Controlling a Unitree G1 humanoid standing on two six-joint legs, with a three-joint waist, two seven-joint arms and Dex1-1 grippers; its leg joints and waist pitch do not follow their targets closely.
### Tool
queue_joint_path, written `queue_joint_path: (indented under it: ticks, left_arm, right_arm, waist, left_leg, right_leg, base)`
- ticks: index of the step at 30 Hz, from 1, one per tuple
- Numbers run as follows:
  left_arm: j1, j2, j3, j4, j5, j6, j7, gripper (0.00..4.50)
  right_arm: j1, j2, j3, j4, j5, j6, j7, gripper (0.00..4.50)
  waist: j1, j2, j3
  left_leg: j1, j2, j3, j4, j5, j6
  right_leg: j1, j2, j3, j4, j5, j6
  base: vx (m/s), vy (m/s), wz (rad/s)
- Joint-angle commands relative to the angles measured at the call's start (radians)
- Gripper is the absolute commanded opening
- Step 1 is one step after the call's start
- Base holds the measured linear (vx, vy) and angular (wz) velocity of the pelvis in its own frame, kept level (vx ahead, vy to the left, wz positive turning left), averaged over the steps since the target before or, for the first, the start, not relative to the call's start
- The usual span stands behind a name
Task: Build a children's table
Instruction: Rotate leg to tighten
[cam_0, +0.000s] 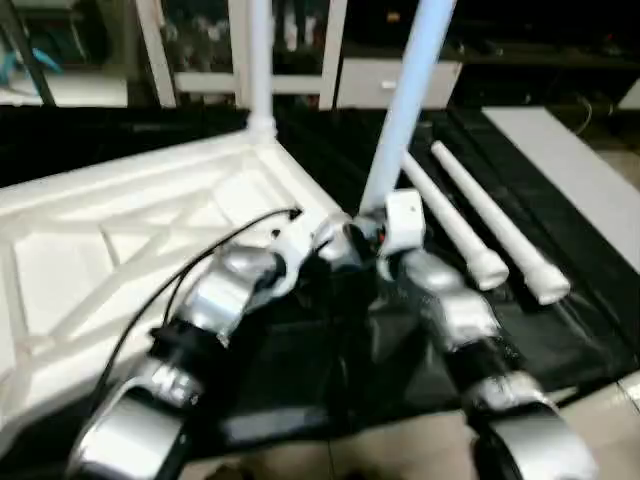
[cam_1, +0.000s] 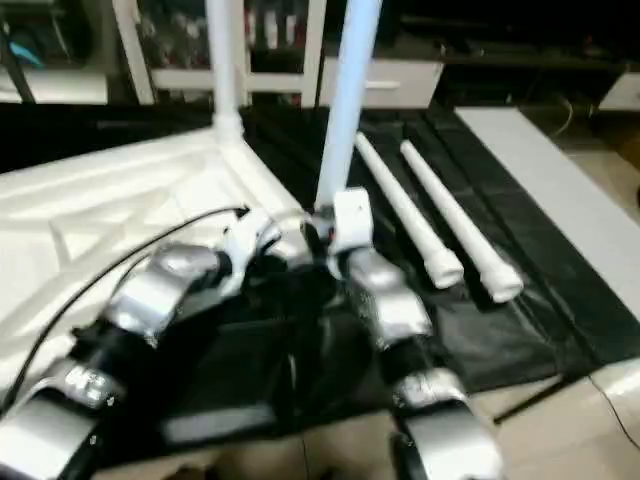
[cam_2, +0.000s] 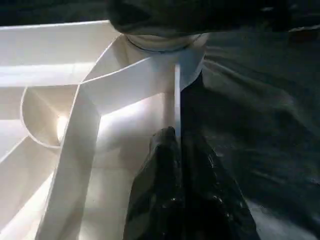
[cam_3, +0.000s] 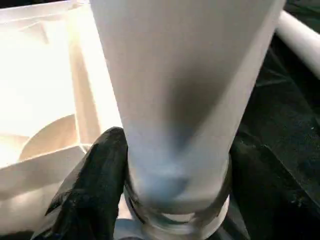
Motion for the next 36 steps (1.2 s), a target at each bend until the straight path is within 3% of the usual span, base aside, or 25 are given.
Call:
queue_joint_path:
  ticks: [1, 4, 5, 6, 7, 10, 15, 16, 18, 20, 22, 23, 26, 36]
  left_arm:
    - [0.003, -0.014, 0.0, 0.013, 0.007, -0.003, 0.009, 0.0]
    - [0.007, -0.005, -0.001, 0.007, 0.008, -0.003, -0.001, 0.0]
    - [0.01, -0.001, -0.003, 0.004, 0.007, -0.004, -0.006, 0.0]
    - [0.012, 0.002, -0.005, 0.002, 0.007, -0.003, -0.009, 0.0]
    - [0.015, 0.01, -0.009, -0.001, 0.001, -0.013, -0.023, 0.0]
    - [0.021, 0.018, -0.013, -0.005, -0.005, -0.023, -0.042, 0.0]
    - [0.075, 0.059, -0.029, -0.064, -0.05, -0.065, -0.172, 0.0]
    - [0.086, 0.074, -0.04, -0.078, -0.057, -0.094, -0.212, 0.0]
    - [0.102, 0.095, -0.051, -0.103, -0.07, -0.091, -0.258, 0.0]
    - [0.12, 0.128, -0.071, -0.131, -0.083, -0.113, -0.331, 0.0]
    - [0.128, 0.145, -0.077, -0.144, -0.086, -0.101, -0.361, 0.0]
    - [0.145, 0.198, -0.1, -0.174, -0.092, -0.107, -0.451, 0.0]
    - [0.163, 0.261, -0.125, -0.208, -0.099, -0.111, -0.546, 0.0]
    - [0.162, 0.315, -0.124, -0.212, -0.095, -0.122, -0.593, 0.0]
  right_arm:
    - [-0.001, 0.005, -0.012, 0.085, -0.031, -0.013, -0.021, 2.65]
    - [-0.014, 0.017, -0.013, 0.082, -0.02, -0.062, 0.021, 2.65]
    - [-0.011, 0.021, -0.013, 0.071, -0.004, -0.067, 0.061, 2.65]
    - [-0.01, 0.023, -0.015, 0.065, 0.009, -0.069, 0.09, 2.65]
    - [-0.004, 0.021, -0.014, 0.045, 0.024, -0.081, 0.136, 3.21]
    - [0.003, 0.011, -0.011, 0.026, 0.029, -0.092, 0.169, 3.35]
    - [0.078, -0.084, 0.048, -0.147, 0.049, -0.066, 0.397, 3.81]
    - [0.096, -0.111, 0.067, -0.184, 0.047, -0.053, 0.438, 3.98]
    - [0.121, -0.155, 0.089, -0.235, 0.046, -0.038, 0.5, 3.98]
    - [0.153, -0.211, 0.113, -0.297, 0.052, -0.018, 0.585, 3.98]
    - [0.17, -0.24, 0.122, -0.329, 0.057, -0.005, 0.628, 3.98]
    - [0.209, -0.308, 0.138, -0.404, 0.069, 0.028, 0.721, 3.98]
    - [0.251, -0.383, 0.156, -0.481, 0.082, 0.058, 0.814, 3.98]
    - [0.302, -0.487, 0.186, -0.578, 0.088, 0.119, 0.937, 3.98]
  waist:
    - [0.002, 0.008, -0.058]
    - [0.002, 0.008, -0.06]
    - [0.002, 0.0, -0.059]
    - [0.005, 0.002, -0.059]
    - [0.005, 0.002, -0.059]
    - [0.007, 0.002, -0.061]
    - [0.013, 0.001, -0.063]
    - [0.014, 0.001, -0.064]
    - [0.015, -0.002, -0.064]
    - [0.019, 0.004, -0.06]
    - [0.02, 0.005, -0.059]
    - [0.024, 0.006, -0.057]
    - [0.033, 0.008, -0.056]
    - [0.035, 0.003, -0.055]
  left_leg:
    - [0.031, 0.055, -0.034, -0.082, -0.381, -0.053]
    - [0.026, 0.055, -0.031, -0.081, -0.352, -0.036]
    - [0.023, 0.054, -0.029, -0.079, -0.336, -0.023]
    - [0.025, 0.055, -0.03, -0.079, -0.331, -0.019]
    - [0.023, 0.055, -0.029, -0.078, -0.324, -0.008]
    - [0.02, 0.056, -0.027, -0.077, -0.288, 0.001]
    - [0.016, 0.057, -0.024, -0.074, -0.212, 0.034]
    - [0.015, 0.054, -0.022, -0.069, -0.171, 0.058]
    - [0.012, 0.055, -0.023, -0.068, -0.15, 0.067]
    - [0.015, 0.058, -0.021, -0.069, -0.16, 0.078]
    - [0.02, 0.059, -0.019, -0.07, -0.185, 0.072]
    - [0.022, 0.059, -0.021, -0.073, -0.206, 0.063]
    - [0.026, 0.063, -0.021, -0.076, -0.225, 0.047]
    - [0.023, 0.063, -0.023, -0.077, -0.252, 0.021]
  right_leg:
    - [0.014, -0.058, 0.038, -0.08, -0.307, -0.148]
    - [0.019, -0.057, 0.038, -0.076, -0.277, -0.157]
    - [0.02, -0.057, 0.038, -0.077, -0.272, -0.159]
    - [0.02, -0.058, 0.038, -0.075, -0.275, -0.16]
    - [0.021, -0.058, 0.038, -0.076, -0.276, -0.162]
    - [0.023, -0.057, 0.038, -0.073, -0.255, -0.172]
    - [0.031, -0.055, 0.037, -0.064, -0.167, -0.194]
    - [0.032, -0.053, 0.036, -0.059, -0.117, -0.212]
    - [0.038, -0.051, 0.035, -0.055, -0.095, -0.22]
    - [0.034, -0.051, 0.036, -0.055, -0.1, -0.228]
    - [0.03, -0.051, 0.038, -0.058, -0.132, -0.232]
    - [0.029, -0.051, 0.037, -0.063, -0.169, -0.226]
    - [0.027, -0.05, 0.039, -0.061, -0.179, -0.219]
    - [0.028, -0.057, 0.041, -0.064, -0.227, -0.21]
  base:
    - [0.0, 0.0, 0.0]
    - [0.0, 0.0, 0.0]
    - [0.0, 0.0, 0.0]
    - [0.0, 0.0, 0.0]
    - [0.0, 0.0, 0.0]
    - [0.0, 0.0, 0.0]
    - [0.0, 0.0, 0.0]
    - [0.0, 0.0, 0.0]
    - [0.0, 0.0, 0.0]
    - [0.0, 0.0, 0.0]
    - [0.0, 0.0, 0.0]
    - [0.0, 0.0, 0.0]
    - [0.0, 0.0, 0.0]
    - [0.0, 0.0, 0.0]
